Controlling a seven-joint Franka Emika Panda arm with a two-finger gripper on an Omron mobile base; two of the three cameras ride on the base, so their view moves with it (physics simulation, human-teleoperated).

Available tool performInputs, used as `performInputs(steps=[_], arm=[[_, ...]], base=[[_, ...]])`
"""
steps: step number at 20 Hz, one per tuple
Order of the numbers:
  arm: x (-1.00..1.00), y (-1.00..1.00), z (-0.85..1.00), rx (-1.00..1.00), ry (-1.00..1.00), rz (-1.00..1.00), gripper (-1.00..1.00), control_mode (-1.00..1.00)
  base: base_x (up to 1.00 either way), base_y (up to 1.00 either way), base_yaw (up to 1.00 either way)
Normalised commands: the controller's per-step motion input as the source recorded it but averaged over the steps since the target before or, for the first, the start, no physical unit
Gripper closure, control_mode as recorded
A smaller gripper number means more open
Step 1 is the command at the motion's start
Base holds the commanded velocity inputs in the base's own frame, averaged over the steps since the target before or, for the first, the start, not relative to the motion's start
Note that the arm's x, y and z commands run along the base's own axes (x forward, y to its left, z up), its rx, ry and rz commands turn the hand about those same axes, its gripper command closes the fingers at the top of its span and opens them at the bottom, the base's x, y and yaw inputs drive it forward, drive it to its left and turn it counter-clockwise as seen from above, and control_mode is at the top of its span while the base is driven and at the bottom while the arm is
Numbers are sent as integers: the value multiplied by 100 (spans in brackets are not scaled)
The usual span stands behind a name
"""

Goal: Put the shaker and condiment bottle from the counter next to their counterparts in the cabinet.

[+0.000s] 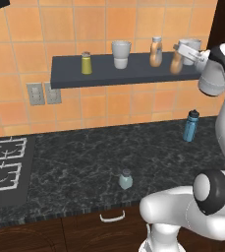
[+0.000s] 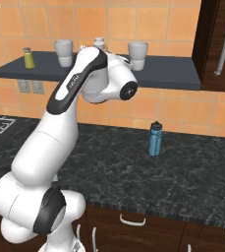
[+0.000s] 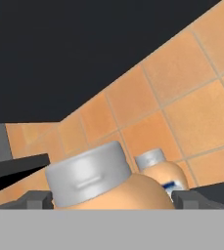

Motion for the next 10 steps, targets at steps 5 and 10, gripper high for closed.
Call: performInputs(steps=[5,10], arm=[[3,0,-11,0,0,0,100,-100],[25,0,0,0,-1,0,100,-100]], base=[[0,0,0],[0,0,0]])
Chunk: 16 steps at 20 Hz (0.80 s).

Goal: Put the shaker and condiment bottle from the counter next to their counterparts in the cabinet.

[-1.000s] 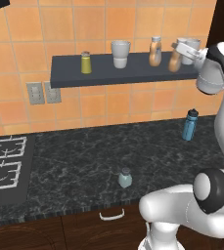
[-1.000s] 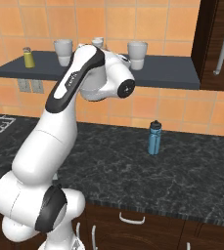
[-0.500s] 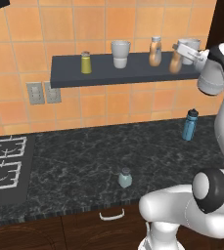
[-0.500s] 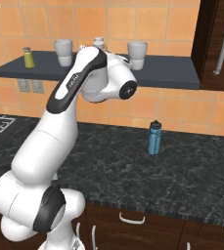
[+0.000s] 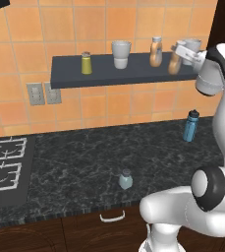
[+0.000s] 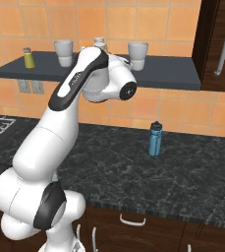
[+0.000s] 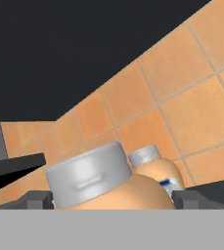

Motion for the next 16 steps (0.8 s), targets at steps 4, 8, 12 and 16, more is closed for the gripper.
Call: performInputs(steps=[4,8,12,16], arm=[[19,0,0,0,0,0,100,-100],[9,0,0,0,0,0,100,-100],[3,0,0,0,0,0,100,-100],[2,-1,0,0,0,0,100,-100]], base=[[0,0,0],[0,0,0],[0,0,0],[0,0,0]])
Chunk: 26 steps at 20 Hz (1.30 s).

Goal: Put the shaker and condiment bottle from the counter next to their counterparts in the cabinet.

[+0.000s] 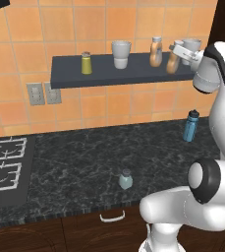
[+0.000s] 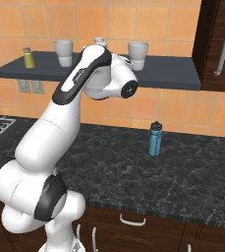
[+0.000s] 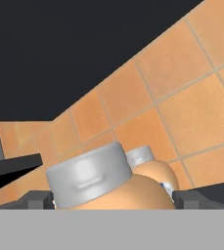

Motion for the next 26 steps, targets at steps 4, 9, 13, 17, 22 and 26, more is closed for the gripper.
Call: performInputs(steps=[4,9,13,17,22,26], arm=[[0,0,0,0,0,0,100,-100],[0,0,-2,0,0,0,100,-100],[4,0,-19,0,0,0,100,-100],[6,3,-22,0,0,0,100,-100],[13,0,-4,0,0,0,100,-100],[28,3,0,0,0,0,100,-100]], base=[[0,0,0],[0,0,0],[0,0,0],[0,0,0],[0,0,0],[0,0,0]])
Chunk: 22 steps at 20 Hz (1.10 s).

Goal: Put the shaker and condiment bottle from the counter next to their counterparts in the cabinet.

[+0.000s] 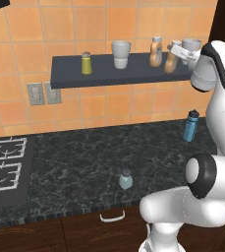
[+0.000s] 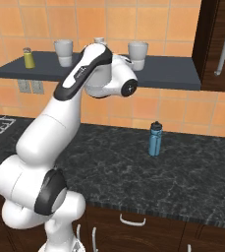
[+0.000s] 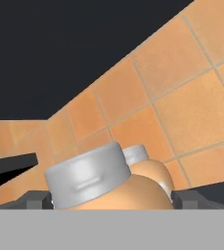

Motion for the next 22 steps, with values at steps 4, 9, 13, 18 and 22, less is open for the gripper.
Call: performInputs(steps=[4,9,13,18,22], arm=[[49,1,-5,0,0,0,100,-100],[26,-4,-15,0,0,0,100,-100],[1,-38,-7,0,-4,5,100,-100],[0,-12,-16,0,-2,2,-100,-100],[0,-6,-15,0,0,0,-100,-100]], base=[[0,0,0],[0,0,0],[0,0,0],[0,0,0],[0,0,0]])
